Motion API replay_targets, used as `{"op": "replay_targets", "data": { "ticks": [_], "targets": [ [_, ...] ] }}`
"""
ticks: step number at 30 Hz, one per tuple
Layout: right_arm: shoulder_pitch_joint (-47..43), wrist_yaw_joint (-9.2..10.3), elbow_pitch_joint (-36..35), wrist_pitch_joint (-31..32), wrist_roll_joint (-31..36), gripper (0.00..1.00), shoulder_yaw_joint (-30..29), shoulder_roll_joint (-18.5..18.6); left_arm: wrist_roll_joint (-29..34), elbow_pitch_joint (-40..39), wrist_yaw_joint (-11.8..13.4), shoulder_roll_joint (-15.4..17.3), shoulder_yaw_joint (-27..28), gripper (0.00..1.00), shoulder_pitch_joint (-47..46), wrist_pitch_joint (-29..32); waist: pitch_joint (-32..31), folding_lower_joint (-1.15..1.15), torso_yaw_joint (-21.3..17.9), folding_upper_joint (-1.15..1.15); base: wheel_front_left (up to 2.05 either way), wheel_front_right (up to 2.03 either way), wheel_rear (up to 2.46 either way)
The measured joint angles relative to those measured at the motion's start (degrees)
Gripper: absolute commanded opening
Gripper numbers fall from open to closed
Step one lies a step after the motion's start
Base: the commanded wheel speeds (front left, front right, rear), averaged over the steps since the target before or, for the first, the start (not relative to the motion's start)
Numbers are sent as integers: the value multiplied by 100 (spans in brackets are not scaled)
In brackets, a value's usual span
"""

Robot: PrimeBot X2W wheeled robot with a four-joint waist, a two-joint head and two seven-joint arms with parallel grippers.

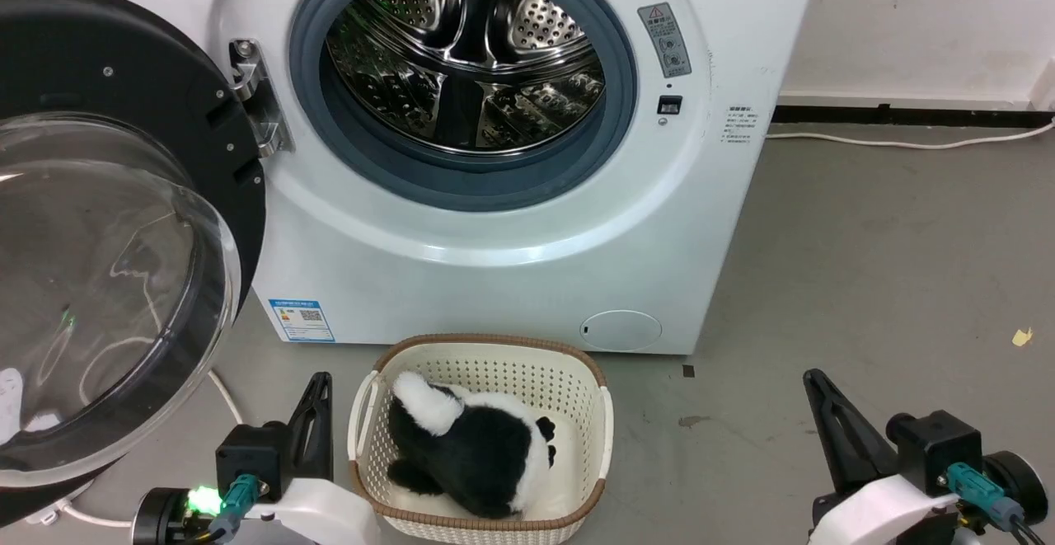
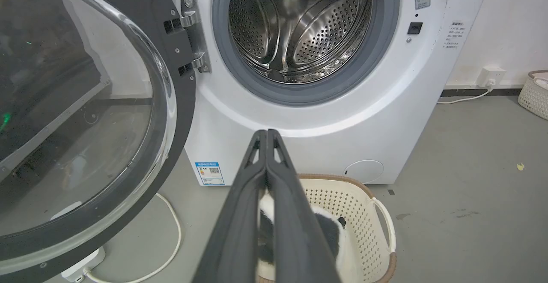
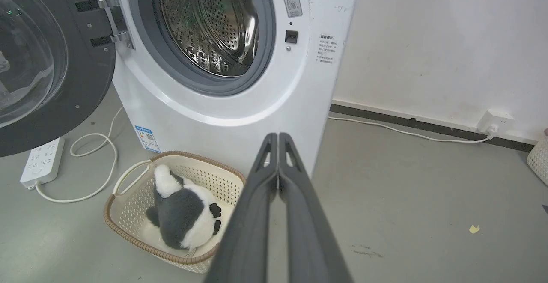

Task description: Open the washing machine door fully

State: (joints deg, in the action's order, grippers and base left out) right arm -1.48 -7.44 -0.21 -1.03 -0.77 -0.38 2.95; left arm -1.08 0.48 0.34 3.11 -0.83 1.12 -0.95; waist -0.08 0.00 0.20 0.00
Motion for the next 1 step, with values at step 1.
{"op": "replay_targets", "data": {
  "ticks": [1],
  "targets": [
    [2, 0, 0, 20, 16, 0, 5, 0, 7, -2, -1, -4, 7, 0, -1, 2, 1, 0, -3, 0, 0, 0, 0]
  ]
}}
